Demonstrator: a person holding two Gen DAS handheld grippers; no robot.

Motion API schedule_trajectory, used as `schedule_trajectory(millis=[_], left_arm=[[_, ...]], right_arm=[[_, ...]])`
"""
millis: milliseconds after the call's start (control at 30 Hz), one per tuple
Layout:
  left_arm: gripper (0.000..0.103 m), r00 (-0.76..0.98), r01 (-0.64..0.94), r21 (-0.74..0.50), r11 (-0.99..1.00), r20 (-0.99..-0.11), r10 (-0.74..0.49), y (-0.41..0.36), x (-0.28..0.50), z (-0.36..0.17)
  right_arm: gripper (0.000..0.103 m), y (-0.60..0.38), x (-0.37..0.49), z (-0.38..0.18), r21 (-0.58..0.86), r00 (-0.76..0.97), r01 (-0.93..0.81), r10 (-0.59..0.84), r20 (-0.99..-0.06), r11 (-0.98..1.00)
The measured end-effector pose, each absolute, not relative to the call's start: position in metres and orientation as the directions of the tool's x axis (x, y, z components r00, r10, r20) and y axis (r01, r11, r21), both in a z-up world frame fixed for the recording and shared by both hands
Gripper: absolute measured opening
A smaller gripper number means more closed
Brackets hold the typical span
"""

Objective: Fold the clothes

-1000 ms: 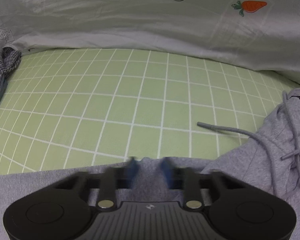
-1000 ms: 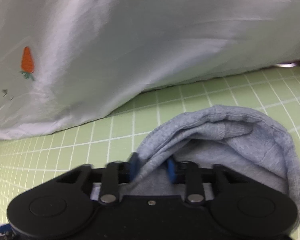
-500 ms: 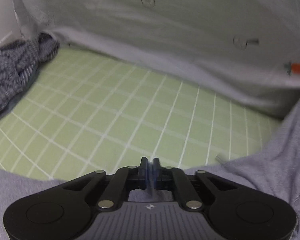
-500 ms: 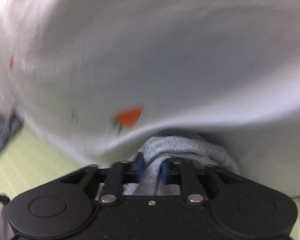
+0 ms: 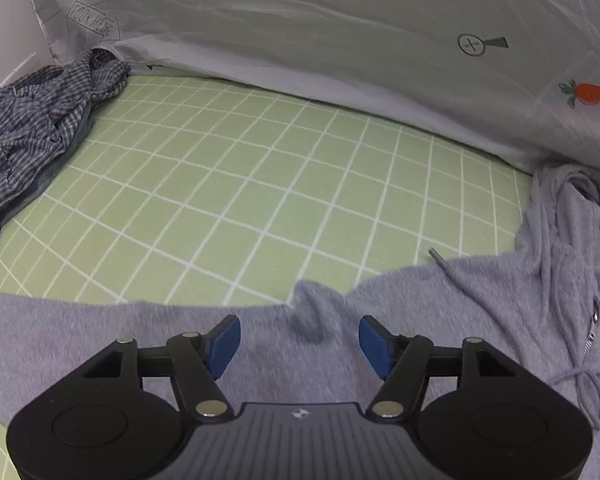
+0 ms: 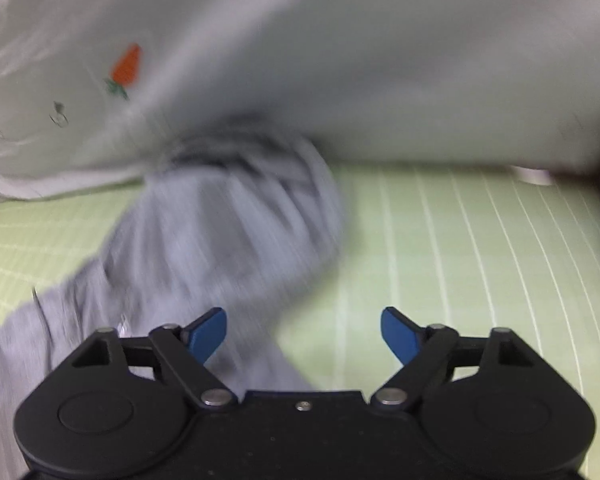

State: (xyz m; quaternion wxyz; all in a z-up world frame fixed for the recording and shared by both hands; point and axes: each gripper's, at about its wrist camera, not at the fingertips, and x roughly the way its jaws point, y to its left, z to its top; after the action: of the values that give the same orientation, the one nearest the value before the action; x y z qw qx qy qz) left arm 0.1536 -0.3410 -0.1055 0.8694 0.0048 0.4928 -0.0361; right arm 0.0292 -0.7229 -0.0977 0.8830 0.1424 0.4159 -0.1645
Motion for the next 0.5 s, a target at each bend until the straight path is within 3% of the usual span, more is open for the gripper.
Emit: schedule_trajectory(millis=[100,167,200,300,333,367,500], left_arm=[[0.067,0.489,0.092,-0.008,0.996,-0.871,-0.052,-0.350,0.146,-0.110],[0.067,0.473,0.106,0.005,0.994,-0.880,-0.046,-0.355,0.142,-0.112],[0.067,0.467,0.112,0.007,0.994,-0.883,-0.047,-0.356,0.141,-0.113],[0.067,0.462,0.119,0.005,0.993,-0.886,-0.051,-0.361,0.137,-0.111],[0.067,0.461,0.122,0.004,0.993,-0.886,-0.053,-0.362,0.137,-0.110],[0.067,0.462,0.124,0.003,0.992,-0.885,-0.055,-0.363,0.136,-0.109],[0.067,0.466,0.134,0.003,0.991,-0.883,-0.061,-0.369,0.137,-0.106]], right_arm=[[0.078,-0.722,0.011,-0.111,0.118,0.582,0.404,-0.155,-0.798,0.907],[0.066,-0.721,0.007,-0.117,0.117,0.574,0.380,-0.134,-0.808,0.918],[0.055,-0.719,0.005,-0.119,0.109,0.570,0.362,-0.127,-0.812,0.926],[0.048,-0.716,0.006,-0.123,0.079,0.564,0.309,-0.115,-0.818,0.948],[0.031,-0.715,0.006,-0.121,0.090,0.570,0.281,-0.091,-0.816,0.955],[0.003,-0.714,0.005,-0.118,0.111,0.580,0.247,-0.055,-0.813,0.963],[0.003,-0.705,0.009,-0.118,-0.006,0.571,0.218,-0.132,-0.810,0.976]])
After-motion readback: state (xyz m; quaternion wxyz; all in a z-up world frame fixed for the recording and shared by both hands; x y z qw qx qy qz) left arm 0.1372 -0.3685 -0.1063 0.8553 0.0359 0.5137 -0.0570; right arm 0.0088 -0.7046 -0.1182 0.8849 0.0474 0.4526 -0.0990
